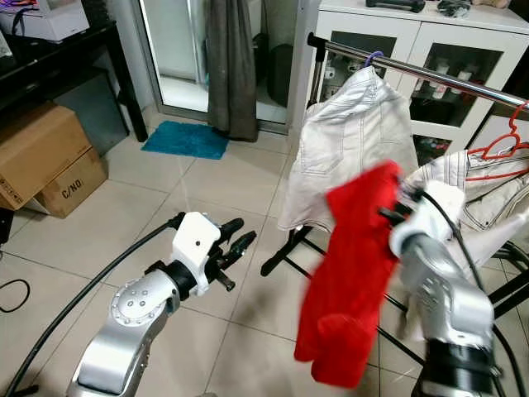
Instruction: Hang hanger
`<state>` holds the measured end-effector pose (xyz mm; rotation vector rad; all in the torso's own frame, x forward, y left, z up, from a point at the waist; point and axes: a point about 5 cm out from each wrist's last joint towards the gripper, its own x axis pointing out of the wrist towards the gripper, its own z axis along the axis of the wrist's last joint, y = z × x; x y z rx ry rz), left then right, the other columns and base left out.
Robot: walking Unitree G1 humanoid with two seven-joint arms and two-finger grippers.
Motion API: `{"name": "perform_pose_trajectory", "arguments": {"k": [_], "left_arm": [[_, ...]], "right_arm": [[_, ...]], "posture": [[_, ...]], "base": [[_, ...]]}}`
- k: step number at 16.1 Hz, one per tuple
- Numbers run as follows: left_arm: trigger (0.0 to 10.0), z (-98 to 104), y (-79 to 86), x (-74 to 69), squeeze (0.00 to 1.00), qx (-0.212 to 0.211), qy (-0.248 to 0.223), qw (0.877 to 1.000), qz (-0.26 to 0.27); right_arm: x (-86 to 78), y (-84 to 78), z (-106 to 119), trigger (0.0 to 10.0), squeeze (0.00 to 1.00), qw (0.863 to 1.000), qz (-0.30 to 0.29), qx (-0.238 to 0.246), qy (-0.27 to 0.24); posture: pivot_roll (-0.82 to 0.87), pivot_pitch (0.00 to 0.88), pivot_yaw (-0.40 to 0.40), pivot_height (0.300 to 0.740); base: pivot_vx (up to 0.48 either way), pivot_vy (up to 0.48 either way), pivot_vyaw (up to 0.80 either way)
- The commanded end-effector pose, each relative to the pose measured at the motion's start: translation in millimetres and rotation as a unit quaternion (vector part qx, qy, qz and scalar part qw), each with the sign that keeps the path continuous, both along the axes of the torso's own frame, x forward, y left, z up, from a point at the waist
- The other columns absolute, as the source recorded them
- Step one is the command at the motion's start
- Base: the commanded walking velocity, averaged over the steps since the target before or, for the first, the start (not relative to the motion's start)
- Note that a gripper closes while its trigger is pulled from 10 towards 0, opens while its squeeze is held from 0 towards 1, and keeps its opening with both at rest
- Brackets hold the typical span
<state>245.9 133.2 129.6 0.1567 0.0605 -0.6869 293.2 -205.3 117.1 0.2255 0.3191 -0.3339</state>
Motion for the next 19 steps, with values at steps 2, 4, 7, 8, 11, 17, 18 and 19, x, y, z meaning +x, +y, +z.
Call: {"name": "perform_pose_trajectory", "arguments": {"k": [2, 4, 7, 8, 11, 17, 18, 19], "left_arm": [[10.0, 2, 0.9, 3.7, 0.0, -0.001, -0.005, 1.0, 0.002], [10.0, 1, -0.1, 3.1, 0.0, -0.003, -0.003, 1.0, 0.004], [10.0, 0, 0.6, 2.3, 0.0, -0.001, -0.003, 1.0, 0.013], [10.0, 0, 0.7, 1.9, 0.0, -0.001, -0.003, 1.0, 0.014], [10.0, 1, 4.9, -1.7, 0.0, -0.004, -0.006, 0.999, 0.038], [10.0, 8, 12.0, 8.4, 0.0, -0.018, -0.023, 0.995, 0.095], [10.0, 8, 11.5, 9.1, 0.0, -0.02, -0.019, 0.995, 0.097], [10.0, 7, 11.0, 10.1, 0.0, -0.022, -0.016, 0.995, 0.1]], "right_arm": [[-8.1, -22.3, 7, 10.0, 0.0, 0.998, -0.055, -0.03, -0.002], [-24.0, -38.6, 4, 10.0, 0.0, 0.994, -0.091, -0.053, 0.014], [-40.1, -48.0, 0, 10.0, 0.0, 0.991, -0.095, -0.092, 0.033], [-43.6, -49.7, -1, 10.0, 0.0, 0.99, -0.093, -0.103, 0.039], [-62.3, -45.4, 3, 10.0, 0.0, 0.988, -0.078, -0.126, 0.049], [-84.5, -46.0, 4, 10.0, 0.0, 0.987, -0.034, -0.155, 0.037], [-80.5, -36.2, 5, 10.0, 0.0, 0.99, 0.0, -0.14, 0.027], [-75.0, -22.0, 6, 10.0, 0.0, 0.991, 0.044, -0.123, 0.017]], "posture": [[0.0, 0.01, -0.009, 0.74], [0.0, 0.012, -0.007, 0.74], [0.0, 0.013, -0.009, 0.74], [0.0, 0.014, -0.009, 0.74], [0.0, 0.008, -0.017, 0.74], [-0.01, 0.0, -0.014, 0.74], [-0.01, 0.0, -0.013, 0.74], [-0.01, 0.0, -0.012, 0.74]], "base": [[0.0, 0.0, 0.0], [0.0, 0.0, 0.0], [0.0, 0.0, 0.0], [0.0, 0.0, 0.0], [0.0, 0.0, 0.0], [0.0, 0.0, 0.0], [0.0, 0.0, 0.0], [0.0, 0.0, 0.0]]}}
